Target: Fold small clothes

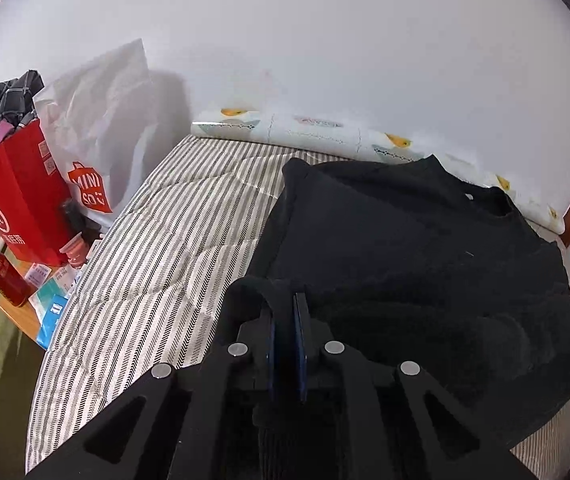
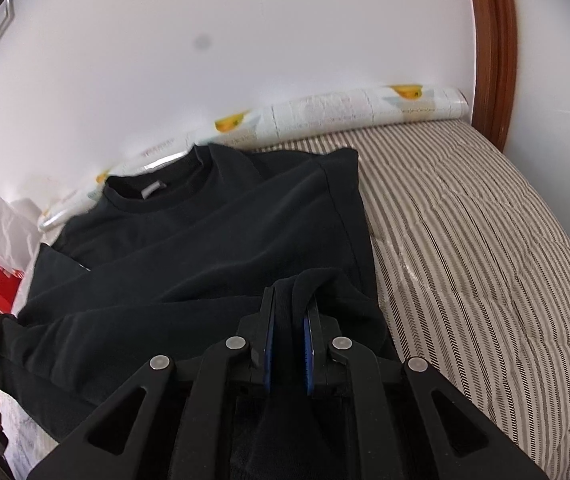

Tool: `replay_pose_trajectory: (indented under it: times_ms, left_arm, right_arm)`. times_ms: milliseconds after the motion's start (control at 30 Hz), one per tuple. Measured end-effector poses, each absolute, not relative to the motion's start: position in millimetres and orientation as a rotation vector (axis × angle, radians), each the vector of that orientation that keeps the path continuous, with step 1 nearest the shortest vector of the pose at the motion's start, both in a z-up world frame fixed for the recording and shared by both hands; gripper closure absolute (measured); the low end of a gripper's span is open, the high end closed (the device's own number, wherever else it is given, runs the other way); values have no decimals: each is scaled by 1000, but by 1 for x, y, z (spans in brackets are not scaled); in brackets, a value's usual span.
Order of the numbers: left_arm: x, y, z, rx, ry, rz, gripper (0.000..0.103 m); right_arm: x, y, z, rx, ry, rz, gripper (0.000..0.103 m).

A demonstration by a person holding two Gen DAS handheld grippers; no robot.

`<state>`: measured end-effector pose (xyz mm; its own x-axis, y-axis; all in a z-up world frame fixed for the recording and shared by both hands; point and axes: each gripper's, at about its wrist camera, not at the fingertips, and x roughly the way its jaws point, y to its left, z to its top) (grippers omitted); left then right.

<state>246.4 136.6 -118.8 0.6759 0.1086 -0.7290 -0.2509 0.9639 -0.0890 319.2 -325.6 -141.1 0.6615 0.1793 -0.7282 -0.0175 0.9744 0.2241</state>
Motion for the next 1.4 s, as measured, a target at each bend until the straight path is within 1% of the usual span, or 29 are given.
replay_pose_trajectory:
  times_ms: [67,133,167,200,233,267,300,333,400,433,467,533,600,833,1000,1300,1400]
  left_arm:
    - [246,135,-118,-177,810,202,93]
    - [244,135,-116,-177,814,190,92]
    - [243,135,-115,-182,813,183,89]
    - [240,136,-113,-188,812,172,87]
    - [237,136,-112,-192,815,166,82]
    - [234,137,-112,-200,817,159,78]
    - [231,138,-111,-210,819,153,77]
    - [226,140,-111,-222,821,143,74]
    - [214,143,-108,-244,816,120,72]
    - [208,144,-108,-249,812,114,68]
    - [200,146,-107,-256,808,114,60]
    - [186,150,-109,-269,800,117,51]
    - [171,155,-115,-278,803,116,51]
    - [151,171,-137,-327,856,124,51]
    - [158,174,-147,-317,886,123,51]
    - [179,171,-157,-291,888,121,49]
    - [181,166,-157,-257,879,138,49]
  right_arm:
    - [319,-324,-142,191,843,110,93]
    - [314,-324,-139,189,850,116,88]
    - [312,-325,-137,191,852,119,87]
    - [307,-327,-134,194,853,125,82]
    - [302,-327,-131,193,856,135,76]
    - [295,-327,-128,186,857,143,72]
    - [290,-327,-125,175,852,145,67]
    - [281,-326,-123,158,841,141,66]
    - [262,-328,-116,125,819,135,66]
    - [253,-331,-112,123,805,135,66]
    - [241,-337,-108,128,782,124,66]
    - [228,-348,-103,135,755,91,66]
    - [215,-364,-104,154,741,49,66]
    - [209,-386,-132,219,828,26,66]
    - [221,-384,-148,261,862,43,66]
    - [247,-381,-160,291,872,64,58]
    - [253,-380,-164,306,879,88,58]
